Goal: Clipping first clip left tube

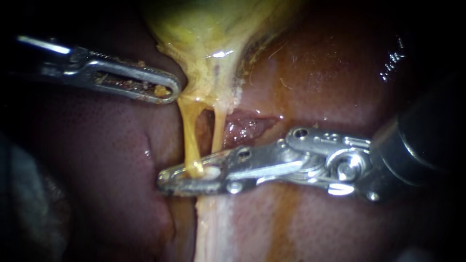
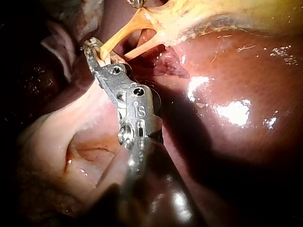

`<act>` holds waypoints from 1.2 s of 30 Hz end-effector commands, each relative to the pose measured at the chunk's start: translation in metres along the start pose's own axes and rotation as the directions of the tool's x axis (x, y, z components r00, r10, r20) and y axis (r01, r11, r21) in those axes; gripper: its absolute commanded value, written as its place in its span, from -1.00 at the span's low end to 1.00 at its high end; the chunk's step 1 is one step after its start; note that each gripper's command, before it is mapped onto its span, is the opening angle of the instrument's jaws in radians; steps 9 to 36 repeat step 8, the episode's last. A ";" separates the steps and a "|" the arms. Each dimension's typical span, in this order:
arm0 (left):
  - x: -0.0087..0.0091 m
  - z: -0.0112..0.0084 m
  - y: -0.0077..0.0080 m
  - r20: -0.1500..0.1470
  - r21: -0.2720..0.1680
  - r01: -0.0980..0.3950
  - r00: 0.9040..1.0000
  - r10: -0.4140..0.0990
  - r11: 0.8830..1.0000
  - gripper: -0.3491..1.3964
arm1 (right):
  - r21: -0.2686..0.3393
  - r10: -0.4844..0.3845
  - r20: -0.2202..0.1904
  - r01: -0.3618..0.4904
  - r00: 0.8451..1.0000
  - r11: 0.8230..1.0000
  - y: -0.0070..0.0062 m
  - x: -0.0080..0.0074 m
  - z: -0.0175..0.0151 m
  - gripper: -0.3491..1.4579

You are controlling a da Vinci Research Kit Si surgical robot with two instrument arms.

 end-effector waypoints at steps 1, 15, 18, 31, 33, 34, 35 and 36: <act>0.0000 0.0000 0.0000 0.000 0.000 0.000 1.000 0.000 1.000 -1.00 | 0.001 0.000 0.001 0.000 1.000 1.000 0.0000 -0.0001 0.0000 -1.00; 0.0000 0.0001 -0.0002 0.000 0.000 0.000 1.000 0.000 1.000 -1.00 | 0.001 -0.003 0.002 0.003 1.000 1.000 0.0002 -0.0005 0.0001 -1.00; 0.0000 0.0001 -0.0002 0.000 0.000 0.000 1.000 0.000 1.000 -1.00 | 0.001 -0.003 0.002 0.003 1.000 1.000 0.0002 -0.0005 0.0001 -1.00; 0.0000 0.0001 -0.0002 0.000 0.000 0.000 1.000 0.000 1.000 -1.00 | 0.001 -0.003 0.002 0.003 1.000 1.000 0.0002 -0.0005 0.0001 -1.00; 0.0000 0.0001 -0.0002 0.000 0.000 0.000 1.000 0.000 1.000 -1.00 | 0.001 -0.003 0.002 0.003 1.000 1.000 0.0002 -0.0005 0.0001 -1.00; 0.0000 0.0001 -0.0002 0.000 0.000 0.000 1.000 0.000 1.000 -1.00 | 0.001 -0.003 0.002 0.003 1.000 1.000 0.0002 -0.0005 0.0001 -1.00; 0.0000 0.0001 -0.0002 0.000 0.000 0.000 1.000 0.000 1.000 -1.00 | 0.001 -0.003 0.002 0.003 1.000 1.000 0.0002 -0.0005 0.0001 -1.00; 0.0000 0.0001 -0.0002 0.000 0.000 0.000 1.000 0.000 1.000 -1.00 | 0.001 -0.003 0.002 0.003 1.000 1.000 0.0002 -0.0005 0.0001 -1.00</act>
